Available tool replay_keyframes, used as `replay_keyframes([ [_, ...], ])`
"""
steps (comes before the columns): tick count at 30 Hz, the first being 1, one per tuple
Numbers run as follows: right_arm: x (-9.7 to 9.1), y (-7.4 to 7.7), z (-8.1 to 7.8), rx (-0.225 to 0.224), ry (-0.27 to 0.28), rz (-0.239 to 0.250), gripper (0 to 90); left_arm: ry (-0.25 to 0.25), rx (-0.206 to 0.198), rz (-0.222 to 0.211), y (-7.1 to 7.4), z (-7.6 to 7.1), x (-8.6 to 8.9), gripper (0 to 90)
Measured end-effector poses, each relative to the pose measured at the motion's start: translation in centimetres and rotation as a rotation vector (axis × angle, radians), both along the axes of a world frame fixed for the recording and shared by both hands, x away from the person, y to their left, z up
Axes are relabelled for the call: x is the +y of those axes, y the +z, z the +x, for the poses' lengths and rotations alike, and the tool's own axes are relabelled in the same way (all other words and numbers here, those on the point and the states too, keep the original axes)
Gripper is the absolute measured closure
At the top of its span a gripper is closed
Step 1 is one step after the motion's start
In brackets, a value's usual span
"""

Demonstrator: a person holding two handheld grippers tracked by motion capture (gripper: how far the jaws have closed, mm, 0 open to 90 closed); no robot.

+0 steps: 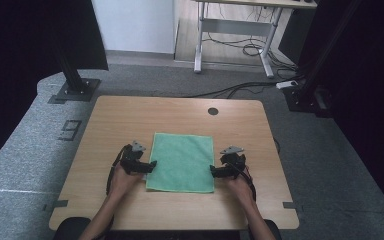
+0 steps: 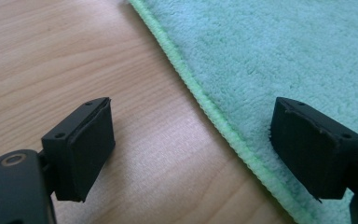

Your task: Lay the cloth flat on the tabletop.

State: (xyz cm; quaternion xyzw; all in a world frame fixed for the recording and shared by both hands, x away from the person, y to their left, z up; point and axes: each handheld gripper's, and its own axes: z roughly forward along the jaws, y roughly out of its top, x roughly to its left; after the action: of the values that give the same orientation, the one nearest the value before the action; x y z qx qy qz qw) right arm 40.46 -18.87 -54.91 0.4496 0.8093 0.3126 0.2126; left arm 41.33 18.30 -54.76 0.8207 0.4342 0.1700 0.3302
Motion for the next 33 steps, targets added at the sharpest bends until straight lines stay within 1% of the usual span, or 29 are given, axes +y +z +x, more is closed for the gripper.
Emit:
replay_keyframes([
  [4, -0.2, -0.1, 0.1, 0.007, -0.003, 0.024, 4.7, -0.005, -0.001, 0.000, 0.0, 0.0, 0.0, 14.5],
  [6, -0.2, -0.1, 0.0, 0.003, -0.002, 0.020, 5.5, -0.013, -0.003, -0.002, 0.0, -0.1, 0.0, 14.5],
  [7, -0.1, -0.1, -0.1, -0.005, 0.001, 0.013, 6.7, -0.013, -0.003, -0.008, 0.1, -0.2, 0.0, 14.4],
  [9, 0.1, 0.1, -0.3, -0.020, 0.017, 0.000, 7.5, -0.023, -0.002, -0.033, 0.6, -0.5, 0.2, 14.4],
  [11, 0.0, 0.5, -0.5, -0.026, 0.024, 0.019, 7.5, -0.038, -0.012, -0.057, 1.3, -1.0, 0.4, 14.3],
  [12, -0.1, 0.8, -0.7, -0.030, 0.024, 0.029, 7.3, -0.046, -0.013, -0.063, 1.6, -1.2, 0.4, 14.2],
  [13, -0.4, 1.3, -0.9, -0.038, 0.036, 0.036, 6.0, -0.052, -0.013, -0.066, 2.0, -1.6, 0.5, 13.6],
  [14, -0.5, 1.5, -1.1, -0.038, 0.038, 0.038, 5.6, -0.062, -0.013, -0.062, 2.2, -2.0, 0.6, 12.4],
  [18, -1.0, 2.0, -1.6, -0.045, 0.043, 0.053, 2.3, -0.080, -0.027, -0.002, 2.7, -3.8, 1.4, 10.4],
  [19, -1.2, 2.2, -1.8, -0.044, 0.048, 0.059, 0.6, -0.075, -0.029, 0.005, 2.7, -4.1, 1.6, 8.8],
  [21, -1.5, 2.4, -2.1, -0.045, 0.050, 0.052, 0.0, -0.063, -0.030, 0.007, 2.9, -4.8, 2.4, 7.1],
  [22, -1.7, 2.4, -2.3, -0.046, 0.050, 0.052, 0.0, -0.057, -0.028, 0.001, 2.9, -5.1, 2.9, 6.0],
  [25, -2.4, 2.4, -3.0, -0.049, 0.043, 0.064, 0.0, -0.039, -0.026, -0.008, 2.9, -5.9, 4.0, 2.7],
  [29, -3.4, 2.0, -3.7, -0.030, 0.024, 0.082, 0.0, -0.020, -0.025, -0.012, 2.7, -7.1, 5.2, 0.3],
  [31, -3.9, 1.7, -3.8, -0.021, 0.012, 0.083, 0.0, -0.015, -0.029, 0.002, 2.4, -7.4, 5.7, 0.0],
  [33, -4.4, 1.4, -3.8, -0.015, -0.003, 0.089, 0.0, -0.010, -0.031, 0.015, 2.0, -7.5, 6.0, 0.0],
])
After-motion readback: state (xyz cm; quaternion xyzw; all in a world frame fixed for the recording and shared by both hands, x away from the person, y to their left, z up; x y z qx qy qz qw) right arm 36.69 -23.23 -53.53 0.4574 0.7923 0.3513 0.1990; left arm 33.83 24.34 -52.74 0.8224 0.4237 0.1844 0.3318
